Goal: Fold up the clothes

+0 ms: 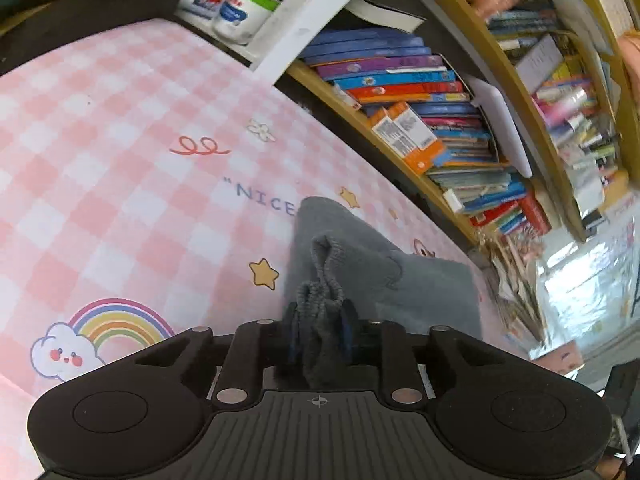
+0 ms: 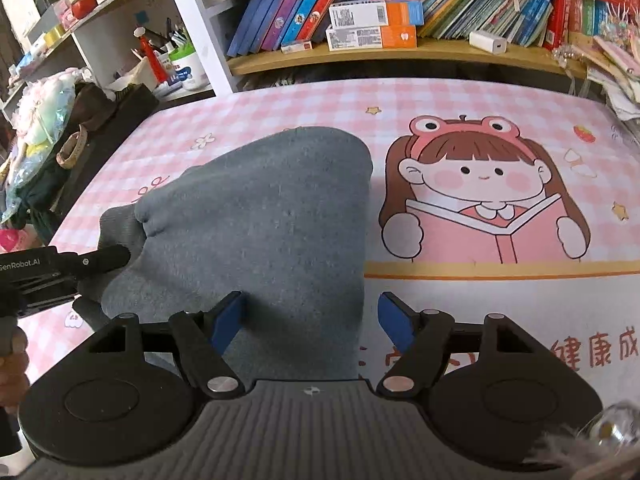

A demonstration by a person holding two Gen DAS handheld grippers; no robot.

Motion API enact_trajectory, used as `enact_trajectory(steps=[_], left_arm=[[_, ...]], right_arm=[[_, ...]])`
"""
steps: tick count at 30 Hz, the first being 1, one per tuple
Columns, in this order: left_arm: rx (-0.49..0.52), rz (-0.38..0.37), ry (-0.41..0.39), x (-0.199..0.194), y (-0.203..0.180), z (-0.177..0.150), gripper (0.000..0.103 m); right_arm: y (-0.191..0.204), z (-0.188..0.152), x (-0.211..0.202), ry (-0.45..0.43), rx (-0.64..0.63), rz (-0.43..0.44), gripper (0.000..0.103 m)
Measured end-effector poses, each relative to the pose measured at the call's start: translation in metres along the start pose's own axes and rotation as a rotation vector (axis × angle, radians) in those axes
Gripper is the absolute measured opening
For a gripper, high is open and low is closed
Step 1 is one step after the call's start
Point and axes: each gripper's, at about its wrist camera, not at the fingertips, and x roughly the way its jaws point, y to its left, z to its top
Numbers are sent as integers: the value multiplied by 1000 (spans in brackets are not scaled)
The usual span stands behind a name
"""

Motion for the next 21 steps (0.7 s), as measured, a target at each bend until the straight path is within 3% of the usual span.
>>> enact_trajectory(steps=[2, 4, 7, 9, 13, 21], left_arm=[[29, 23, 1, -2, -7, 4, 32], [57, 51, -9, -6, -15, 7, 59], [86, 16, -37, -15, -23, 11, 76], [99, -14, -4, -11, -25, 12, 81], [95, 15, 89, 13, -20, 12, 82], [38, -4, 216, 46, -13, 10, 79]], right_arm=[[-1, 1, 1, 5, 11, 4, 71], [-7, 2, 2, 7, 49, 21, 71], [-17, 4, 3, 12, 127, 54, 71], [-27, 5, 6, 23, 213, 85, 71], [-48, 9, 17, 71, 380, 161, 71], [-57, 14, 37, 144, 433, 234, 71]])
